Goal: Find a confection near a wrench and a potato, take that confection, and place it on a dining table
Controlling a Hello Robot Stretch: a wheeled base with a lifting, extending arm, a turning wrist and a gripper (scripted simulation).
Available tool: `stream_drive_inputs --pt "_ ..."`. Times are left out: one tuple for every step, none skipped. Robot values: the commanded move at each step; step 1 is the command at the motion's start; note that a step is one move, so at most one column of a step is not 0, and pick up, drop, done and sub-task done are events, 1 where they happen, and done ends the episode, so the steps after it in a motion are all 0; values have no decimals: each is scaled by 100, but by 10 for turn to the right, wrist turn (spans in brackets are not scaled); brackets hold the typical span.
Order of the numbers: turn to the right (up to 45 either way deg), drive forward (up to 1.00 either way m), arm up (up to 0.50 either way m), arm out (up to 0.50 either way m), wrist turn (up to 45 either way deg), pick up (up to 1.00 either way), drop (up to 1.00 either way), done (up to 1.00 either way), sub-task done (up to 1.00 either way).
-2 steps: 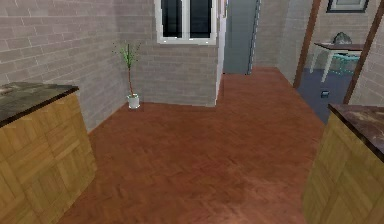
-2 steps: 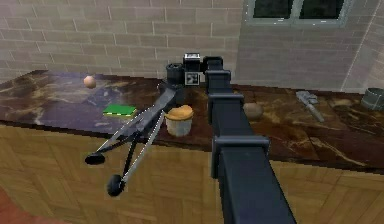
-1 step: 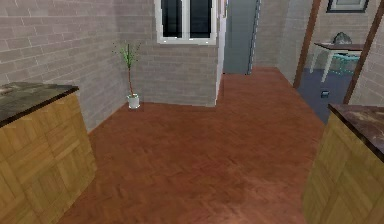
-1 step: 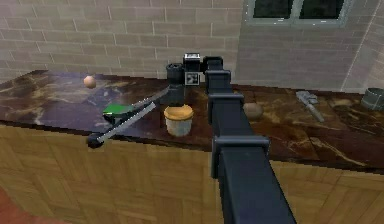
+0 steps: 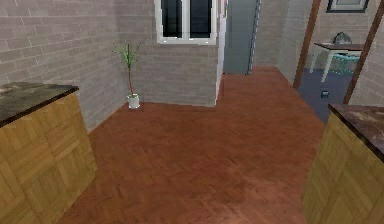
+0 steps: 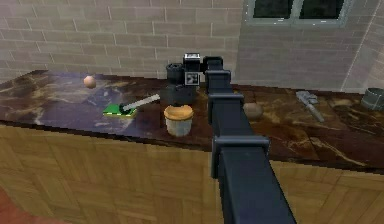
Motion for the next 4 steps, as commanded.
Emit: stream_drive_inputs --pt "0 0 0 0 390 0 0 0 0" --pt "0 0 -10 0 0 0 0 0 0" --pt "0 0 0 0 0 100 0 0 0" --pt "0 0 10 0 0 0 0 0 0"
